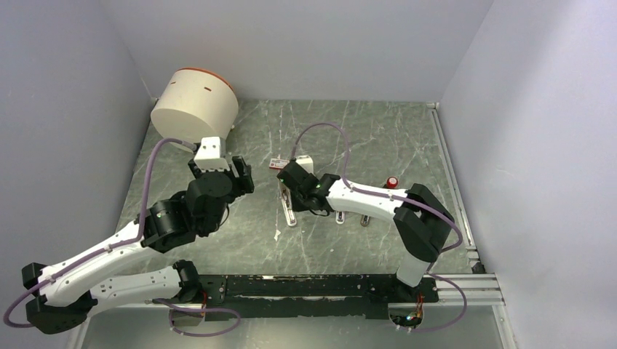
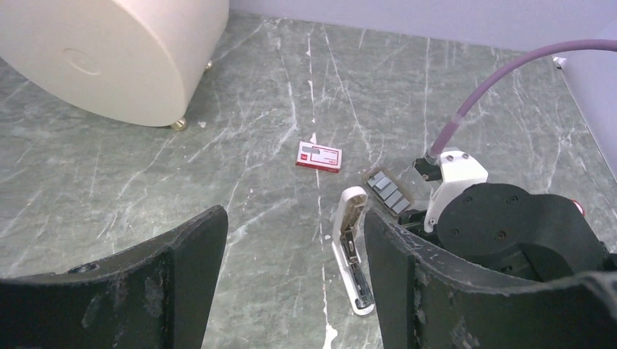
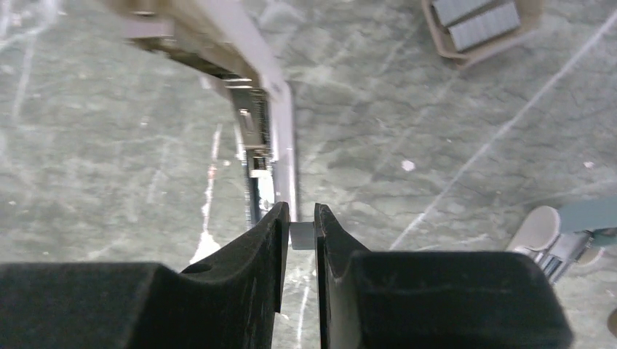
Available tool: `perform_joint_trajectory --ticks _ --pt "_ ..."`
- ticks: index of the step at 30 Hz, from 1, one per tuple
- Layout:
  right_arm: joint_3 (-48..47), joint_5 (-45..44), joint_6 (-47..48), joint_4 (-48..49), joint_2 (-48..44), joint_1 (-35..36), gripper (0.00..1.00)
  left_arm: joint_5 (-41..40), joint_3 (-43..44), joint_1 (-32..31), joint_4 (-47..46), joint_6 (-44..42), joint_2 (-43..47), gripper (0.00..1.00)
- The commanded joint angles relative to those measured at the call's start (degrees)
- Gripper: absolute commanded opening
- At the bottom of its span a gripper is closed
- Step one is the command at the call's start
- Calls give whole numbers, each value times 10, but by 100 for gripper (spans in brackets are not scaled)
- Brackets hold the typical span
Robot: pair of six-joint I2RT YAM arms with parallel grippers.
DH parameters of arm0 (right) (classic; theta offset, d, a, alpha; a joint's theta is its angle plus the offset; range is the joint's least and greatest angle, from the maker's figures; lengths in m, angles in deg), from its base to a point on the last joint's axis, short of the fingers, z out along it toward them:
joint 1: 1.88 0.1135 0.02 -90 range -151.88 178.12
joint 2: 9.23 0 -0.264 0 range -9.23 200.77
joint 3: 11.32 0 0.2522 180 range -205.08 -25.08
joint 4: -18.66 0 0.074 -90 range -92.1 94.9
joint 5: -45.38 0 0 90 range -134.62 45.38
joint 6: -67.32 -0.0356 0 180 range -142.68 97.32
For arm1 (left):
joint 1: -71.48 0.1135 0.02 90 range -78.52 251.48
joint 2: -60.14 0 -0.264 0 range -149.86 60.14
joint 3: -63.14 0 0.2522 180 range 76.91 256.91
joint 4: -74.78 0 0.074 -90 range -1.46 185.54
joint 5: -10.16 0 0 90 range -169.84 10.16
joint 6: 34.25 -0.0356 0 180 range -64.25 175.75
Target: Load the staples into the stapler
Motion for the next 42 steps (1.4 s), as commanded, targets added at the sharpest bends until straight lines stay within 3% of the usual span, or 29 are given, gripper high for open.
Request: perform_joint_trajectory --ticks 1,42 --pt "-21 -30 -2 39 -7 19 23 -34 18 3 13 -12 10 74" --pt "-24 -30 -5 60 48 40 22 -36 1 3 3 -13 9 74"
